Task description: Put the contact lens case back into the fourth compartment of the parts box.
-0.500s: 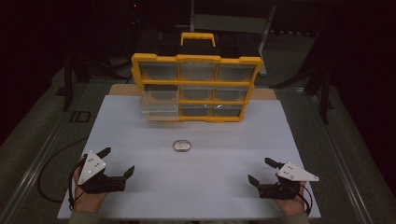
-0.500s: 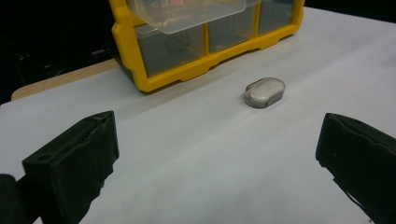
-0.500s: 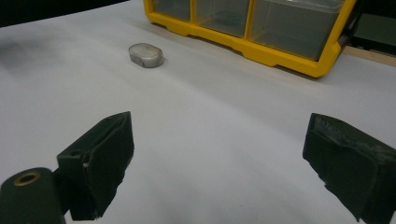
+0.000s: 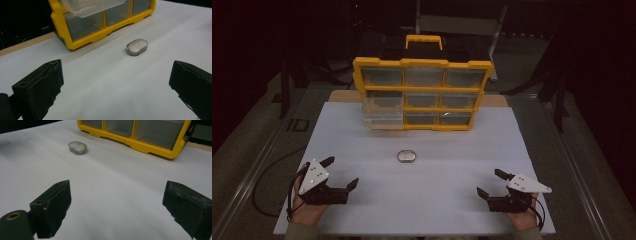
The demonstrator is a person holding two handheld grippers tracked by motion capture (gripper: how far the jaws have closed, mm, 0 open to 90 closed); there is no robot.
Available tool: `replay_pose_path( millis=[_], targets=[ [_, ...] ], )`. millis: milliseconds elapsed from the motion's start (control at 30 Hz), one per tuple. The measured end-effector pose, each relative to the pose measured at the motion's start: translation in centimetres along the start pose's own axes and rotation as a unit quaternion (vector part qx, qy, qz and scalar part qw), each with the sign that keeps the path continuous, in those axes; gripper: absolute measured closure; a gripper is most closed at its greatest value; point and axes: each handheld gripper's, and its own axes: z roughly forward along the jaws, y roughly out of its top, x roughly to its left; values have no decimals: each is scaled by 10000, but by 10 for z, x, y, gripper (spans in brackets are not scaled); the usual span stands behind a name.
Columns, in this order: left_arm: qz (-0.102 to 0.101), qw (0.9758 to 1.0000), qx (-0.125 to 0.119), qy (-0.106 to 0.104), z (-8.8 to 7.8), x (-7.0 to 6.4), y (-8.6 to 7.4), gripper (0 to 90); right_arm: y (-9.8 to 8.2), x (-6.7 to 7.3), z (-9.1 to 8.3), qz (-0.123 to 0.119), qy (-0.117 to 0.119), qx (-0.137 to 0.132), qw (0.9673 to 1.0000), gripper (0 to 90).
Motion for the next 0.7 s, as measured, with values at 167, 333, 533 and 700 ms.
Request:
replay_pose_path(
  millis=[167,333,533,700],
  targets=[
    [-3,9999,-56,-135,1,1,6,2,0,0,0,2,9,-37,10000,78],
    [-31,9997,-40,-221,5,0,8,2,0,1,0,-15,7,-10,10000,78],
    [-22,9997,9,-259,12,1,11,2,0,1,0,-30,-6,-3,10000,77],
    [-70,9992,13,-401,23,4,13,2,0,1,1,-21,-13,6,10000,78]
  ],
)
